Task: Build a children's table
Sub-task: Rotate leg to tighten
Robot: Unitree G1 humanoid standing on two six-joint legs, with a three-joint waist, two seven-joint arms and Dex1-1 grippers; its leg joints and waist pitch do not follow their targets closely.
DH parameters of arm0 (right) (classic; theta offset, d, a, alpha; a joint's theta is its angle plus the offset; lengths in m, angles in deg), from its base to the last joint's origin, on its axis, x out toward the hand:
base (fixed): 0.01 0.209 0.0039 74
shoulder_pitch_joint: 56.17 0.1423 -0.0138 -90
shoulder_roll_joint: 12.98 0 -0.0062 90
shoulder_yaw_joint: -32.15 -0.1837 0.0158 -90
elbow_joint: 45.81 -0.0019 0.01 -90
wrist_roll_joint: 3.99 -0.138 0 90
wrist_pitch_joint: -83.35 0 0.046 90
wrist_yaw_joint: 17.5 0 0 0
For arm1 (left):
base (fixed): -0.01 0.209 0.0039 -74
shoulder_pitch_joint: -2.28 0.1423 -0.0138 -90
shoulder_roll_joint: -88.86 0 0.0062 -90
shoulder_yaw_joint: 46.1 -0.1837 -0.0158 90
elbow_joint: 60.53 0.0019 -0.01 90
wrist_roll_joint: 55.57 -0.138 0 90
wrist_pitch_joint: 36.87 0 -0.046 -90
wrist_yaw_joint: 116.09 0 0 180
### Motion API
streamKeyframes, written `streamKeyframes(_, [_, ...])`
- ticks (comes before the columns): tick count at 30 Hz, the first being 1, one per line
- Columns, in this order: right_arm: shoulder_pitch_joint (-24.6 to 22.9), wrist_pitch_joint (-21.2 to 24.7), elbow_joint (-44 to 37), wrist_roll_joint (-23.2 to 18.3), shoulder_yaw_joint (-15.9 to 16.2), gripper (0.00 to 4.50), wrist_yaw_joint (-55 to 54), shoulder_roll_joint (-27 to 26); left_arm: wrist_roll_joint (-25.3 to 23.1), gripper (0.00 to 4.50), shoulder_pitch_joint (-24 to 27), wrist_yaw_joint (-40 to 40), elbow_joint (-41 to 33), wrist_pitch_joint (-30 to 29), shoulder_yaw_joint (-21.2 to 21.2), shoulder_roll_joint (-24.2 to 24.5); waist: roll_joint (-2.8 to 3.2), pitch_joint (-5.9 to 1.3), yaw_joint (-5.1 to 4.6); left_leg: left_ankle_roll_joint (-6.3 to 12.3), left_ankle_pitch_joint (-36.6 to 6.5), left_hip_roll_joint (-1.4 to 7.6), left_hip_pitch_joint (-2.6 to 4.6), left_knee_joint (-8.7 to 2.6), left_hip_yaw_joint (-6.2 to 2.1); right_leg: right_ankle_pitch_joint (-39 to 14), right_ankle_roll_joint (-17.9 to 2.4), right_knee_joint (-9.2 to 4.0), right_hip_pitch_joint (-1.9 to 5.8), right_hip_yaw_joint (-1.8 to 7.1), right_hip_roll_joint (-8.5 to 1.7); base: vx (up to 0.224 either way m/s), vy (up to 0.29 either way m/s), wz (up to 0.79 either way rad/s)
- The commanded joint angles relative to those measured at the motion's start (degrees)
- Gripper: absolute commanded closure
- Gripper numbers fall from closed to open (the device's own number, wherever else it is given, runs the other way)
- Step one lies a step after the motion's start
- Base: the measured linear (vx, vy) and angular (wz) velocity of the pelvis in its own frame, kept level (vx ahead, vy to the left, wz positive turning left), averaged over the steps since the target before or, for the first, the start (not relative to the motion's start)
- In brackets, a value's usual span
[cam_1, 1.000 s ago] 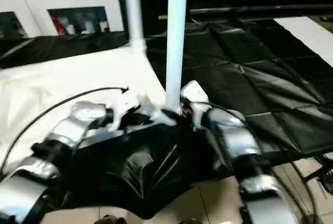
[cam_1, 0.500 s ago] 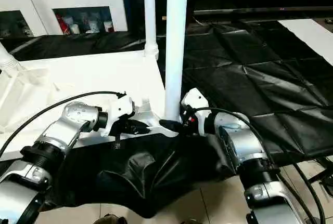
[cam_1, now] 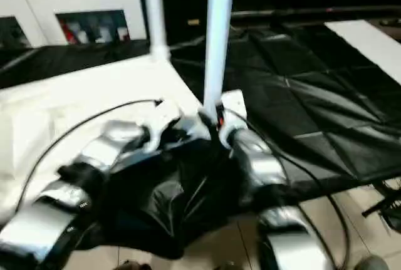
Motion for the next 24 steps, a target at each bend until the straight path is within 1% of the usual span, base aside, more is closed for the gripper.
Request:
streamKeyframes(1, [-0.5,0.1,3.1,0.9,4.4,2.07,1.7,-3.7,0.5,4.5,-2.2,-2.2,-0.7,2.1,0.6,-2.2,-0.39,-4.02,-0.06,0.33,-17.3,1.53,1.7,-4.05,-1.29,-17.5,-11.3,-5.39,1.99,2.37,-3.79,0.0,0.0,0.0])
streamKeyframes(2, [-0.4,-0.3,3.2,1.2,4.6,1.86,2.1,-4.3,0.8,4.5,-2.2,-1.6,-0.7,2.4,0.5,-2.5,-0.5,-4.04,0.04,0.93,-16.4,1.49,1.56,-4.02,-1.21,-16.6,-11.4,-5.26,2.12,2.38,-3.75,0.0,0.0,0.0])
streamKeyframes(3, [-0.4,-0.3,3.2,1.2,4.6,1.74,2.1,-4.3,0.8,4.5,-2.2,-1.5,-0.7,2.4,0.5,-2.5,-0.45,-4.06,0.06,1.13,-16.1,1.5,1.58,-3.98,-1.2,-16.2,-11.6,-5.22,2.14,2.4,-3.77,0.0,0.0,0.0])
streamKeyframes(4, [-0.3,-0.4,3.0,0.8,4.3,1.65,3.9,-4.5,1.0,4.5,-1.6,0.3,-1.4,3.2,0.0,-2.3,-0.46,-4.05,0.04,1.45,-15.7,1.52,1.5,-4.03,-1.2,-15.6,-11.7,-5.15,2.21,2.36,-3.7,0.0,0.0,0.0])
streamKeyframes(5, [-0.3,-0.5,2.9,0.8,4.3,1.62,4.3,-4.4,1.0,4.5,-1.3,0.9,-1.6,3.3,-0.1,-2.2,-0.67,-4.03,0.02,1.67,-15.9,1.57,1.56,-4.05,-1.18,-15.8,-11.8,-5.17,2.19,2.34,-3.71,0.0,0.0,0.0])
streamKeyframes(6, [-0.2,-0.7,3.0,1.1,4.6,1.53,4.7,-4.1,1.0,4.5,-1.2,1.1,-1.6,3.5,-0.2,-2.1,-0.56,-3.97,0.0,1.7,-16.0,1.57,1.5,-4.09,-1.23,-16.4,-11.8,-5.14,2.24,2.32,-3.74,0.0,0.0,0.0])
streamKeyframes(7, [-0.1,-1.1,2.9,1.6,5.2,1.27,5.3,-3.6,1.0,4.5,-1.0,1.6,-1.7,3.9,-0.3,-1.8,-0.53,-3.95,0.03,1.66,-16.3,1.57,1.54,-4.09,-1.22,-16.8,-11.7,-5.2,2.21,2.32,-3.74,0.0,0.0,0.0])
streamKeyframes(8, [-0.2,-1.3,2.7,1.7,5.5,1.27,6.4,-3.0,1.0,4.5,-0.7,2.3,-1.9,4.2,-0.5,-1.5,-0.53,-3.92,-0.02,1.55,-16.7,1.58,1.61,-4.1,-1.21,-17.5,-11.6,-5.3,2.13,2.34,-3.75,0.0,0.0,0.0])
streamKeyframes(10, [-0.3,-1.9,2.1,2.1,6.4,1.27,9.0,-1.4,1.1,4.5,0.1,4.3,-2.4,5.0,-0.8,-0.6,-0.55,-3.94,-0.01,1.63,-16.7,1.58,1.48,-4.11,-1.27,-17.7,-11.4,-5.28,2.28,2.31,-3.75,0.0,0.0,0.0])
streamKeyframes(11, [-0.8,-2.2,1.1,2.1,7.0,1.27,12.2,0.1,1.2,4.5,0.9,6.4,-3.0,5.6,-1.3,0.3,-0.62,-3.93,-0.07,1.78,-16.6,1.61,1.4,-4.11,-1.3,-17.3,-11.5,-5.24,2.39,2.33,-3.81,0.0,0.0,0.0])
streamKeyframes(12, [-0.9,-2.3,0.9,2.1,7.1,1.27,12.7,0.4,1.2,4.5,1.0,6.7,-3.1,5.7,-1.4,0.4,-0.68,-3.91,-0.12,1.92,-16.5,1.58,1.29,-4.13,-1.31,-17.2,-11.4,-5.19,2.49,2.31,-3.78,0.0,0.0,0.0])
streamKeyframes(16, [-2.8,-2.7,-2.9,2.0,9.2,1.27,22.1,5.0,1.3,4.5,2.8,11.6,-4.6,7.1,-2.5,2.7,-0.72,-4.02,0.13,2.88,-15.4,1.62,1.41,-3.94,-1.15,-15.7,-11.9,-5.1,2.58,2.4,-3.72,0.0,0.0,0.0])
streamKeyframes(18, [-3.7,-2.4,-4.4,1.5,9.7,1.27,25.8,6.7,1.6,4.5,3.4,13.6,-5.3,7.2,-2.8,3.6,-0.6,-3.97,0.2,3.11,-15.0,1.71,1.42,-3.97,-1.12,-14.8,-12.4,-5.01,2.58,2.41,-3.65,0.0,0.0,0.0])
streamKeyframes(19, [-4.6,-1.7,-6.1,0.5,10.0,1.27,29.5,8.5,1.8,4.5,4.1,16.1,-6.3,7.6,-3.3,4.7,-0.67,-4.0,0.29,3.23,-15.0,1.76,1.49,-3.94,-1.08,-14.4,-12.7,-4.9,2.58,2.41,-3.61,0.0,0.0,0.0])
streamKeyframes(20, [-5.2,-1.4,-7.2,-0.2,10.2,1.27,32.0,9.8,2.0,4.5,4.7,18.1,-7.0,8.1,-3.7,5.5,-0.67,-3.88,0.4,3.39,-15.3,1.84,1.45,-3.99,-1.08,-14.8,-12.9,-4.97,2.56,2.37,-3.63,0.0,0.0,0.0])
streamKeyframes(21, [-5.5,-1.2,-8.0,-0.7,10.4,1.27,33.8,10.7,2.2,4.5,5.2,19.8,-7.7,8.7,-3.9,6.1,-0.63,-3.95,0.58,3.45,-15.4,1.95,1.52,-3.99,-1.08,-14.9,-12.9,-4.92,2.61,2.39,-3.68,0.0,0.0,0.0])
streamKeyframes(22, [-5.9,-0.9,-8.8,-1.1,10.5,1.27,35.2,11.5,2.5,4.5,5.6,21.0,-8.2,8.7,-4.1,6.6,-0.72,-3.9,0.51,3.45,-15.7,1.96,1.54,-3.99,-0.99,-15.1,-13.0,-4.95,2.47,2.4,-3.59,0.0,0.0,0.0])
streamKeyframes(23, [-6.3,-0.6,-9.7,-1.4,10.8,1.27,36.9,12.5,2.8,4.5,6.1,22.6,-9.2,8.6,-4.3,7.1,-0.66,-3.83,0.55,3.15,-16.2,1.96,1.57,-4.04,-1.0,-16.1,-13.0,-5.02,2.35,2.39,-3.59,0.0,0.0,0.0])
streamKeyframes(24, [-6.8,-0.6,-10.6,-1.7,11.1,1.27,38.7,13.7,3.2,4.5,6.8,24.5,-10.4,8.5,-4.6,7.8,-0.75,-3.82,0.64,2.97,-16.6,2.05,1.72,-4.1,-1.04,-16.8,-12.9,-5.07,2.36,2.36,-3.62,0.0,0.0,0.0])
